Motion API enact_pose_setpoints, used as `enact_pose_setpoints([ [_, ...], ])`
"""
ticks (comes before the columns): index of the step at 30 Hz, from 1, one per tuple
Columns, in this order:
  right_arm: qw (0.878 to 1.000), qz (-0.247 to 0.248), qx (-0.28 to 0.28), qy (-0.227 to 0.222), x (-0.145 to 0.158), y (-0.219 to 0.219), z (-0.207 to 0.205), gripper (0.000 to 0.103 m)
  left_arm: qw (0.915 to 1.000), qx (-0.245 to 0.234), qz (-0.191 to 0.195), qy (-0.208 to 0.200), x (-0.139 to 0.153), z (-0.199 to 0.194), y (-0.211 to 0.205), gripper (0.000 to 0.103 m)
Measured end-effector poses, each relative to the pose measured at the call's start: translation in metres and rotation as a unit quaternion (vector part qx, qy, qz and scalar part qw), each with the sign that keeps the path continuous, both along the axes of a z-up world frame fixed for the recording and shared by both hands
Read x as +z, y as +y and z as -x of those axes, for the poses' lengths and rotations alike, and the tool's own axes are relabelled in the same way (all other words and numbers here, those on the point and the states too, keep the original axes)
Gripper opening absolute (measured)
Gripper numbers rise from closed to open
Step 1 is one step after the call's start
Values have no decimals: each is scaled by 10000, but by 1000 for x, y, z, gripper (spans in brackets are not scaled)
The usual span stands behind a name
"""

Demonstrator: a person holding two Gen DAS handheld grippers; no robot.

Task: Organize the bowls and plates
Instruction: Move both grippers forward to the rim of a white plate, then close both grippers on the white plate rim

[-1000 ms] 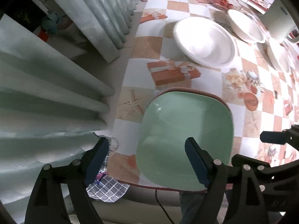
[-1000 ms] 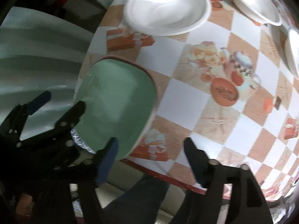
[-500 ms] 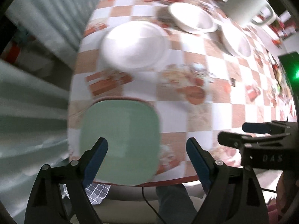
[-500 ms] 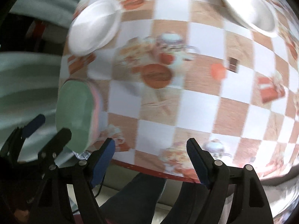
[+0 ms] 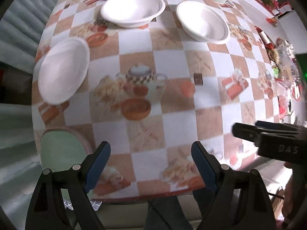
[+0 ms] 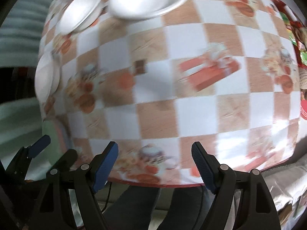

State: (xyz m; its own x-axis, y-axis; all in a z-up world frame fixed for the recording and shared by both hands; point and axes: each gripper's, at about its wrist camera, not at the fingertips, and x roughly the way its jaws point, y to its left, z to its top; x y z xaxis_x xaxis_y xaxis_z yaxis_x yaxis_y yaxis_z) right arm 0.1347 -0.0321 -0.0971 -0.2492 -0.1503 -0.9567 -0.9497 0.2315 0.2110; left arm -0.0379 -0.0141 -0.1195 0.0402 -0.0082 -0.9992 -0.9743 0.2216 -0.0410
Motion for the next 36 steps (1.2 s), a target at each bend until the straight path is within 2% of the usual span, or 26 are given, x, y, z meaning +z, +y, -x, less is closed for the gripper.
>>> enact_pose_setpoints([
  [4,9999,-52,-21,-122,3,18,-33,80,9996,189,-70,196,-3,-24,25,88],
  [8,9996,-195,57,-212,5,44,-55,80,9987,454,-116,178,-5,-41,54,88],
  [17,9986,-476,85,-228,-3,110,-80,80,9929,1165,-204,148,-20,-69,111,88],
  [26,9970,-705,163,-275,-19,165,-82,80,9850,1700,-213,181,-45,-77,150,88],
  [36,9960,-805,313,-220,-45,206,-71,80,9836,1797,-116,135,-74,-91,169,81],
])
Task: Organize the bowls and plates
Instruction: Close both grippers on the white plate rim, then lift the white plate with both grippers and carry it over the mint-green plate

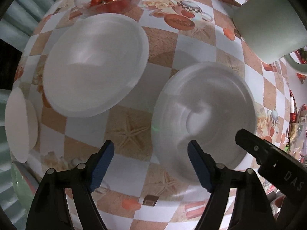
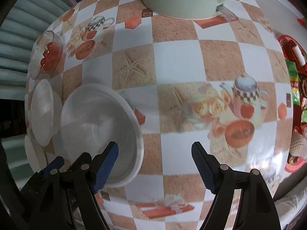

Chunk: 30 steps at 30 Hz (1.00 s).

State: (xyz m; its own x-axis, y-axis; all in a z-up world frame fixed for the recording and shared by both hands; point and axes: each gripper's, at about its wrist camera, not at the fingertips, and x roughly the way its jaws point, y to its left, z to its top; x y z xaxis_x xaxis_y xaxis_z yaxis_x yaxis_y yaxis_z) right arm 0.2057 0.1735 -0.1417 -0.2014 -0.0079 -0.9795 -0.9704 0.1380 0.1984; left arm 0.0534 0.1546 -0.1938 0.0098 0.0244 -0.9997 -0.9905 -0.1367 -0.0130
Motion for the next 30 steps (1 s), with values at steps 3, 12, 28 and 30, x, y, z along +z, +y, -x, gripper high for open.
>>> enact_pose_setpoints([
  [3,10000,-21,69,4,-8,7,4,79,10000,84,20,19,-8,-1,4,81],
  [12,9995,-130,294,17,-24,16,25,40,9999,93,-135,-42,-19,-3,6,46],
  [28,9987,71,478,131,-31,-32,63,16,9981,-466,-224,-349,-11,32,-23,20],
  [30,9986,126,496,162,-33,-44,73,16,9978,-545,-211,-319,-10,40,-32,20],
])
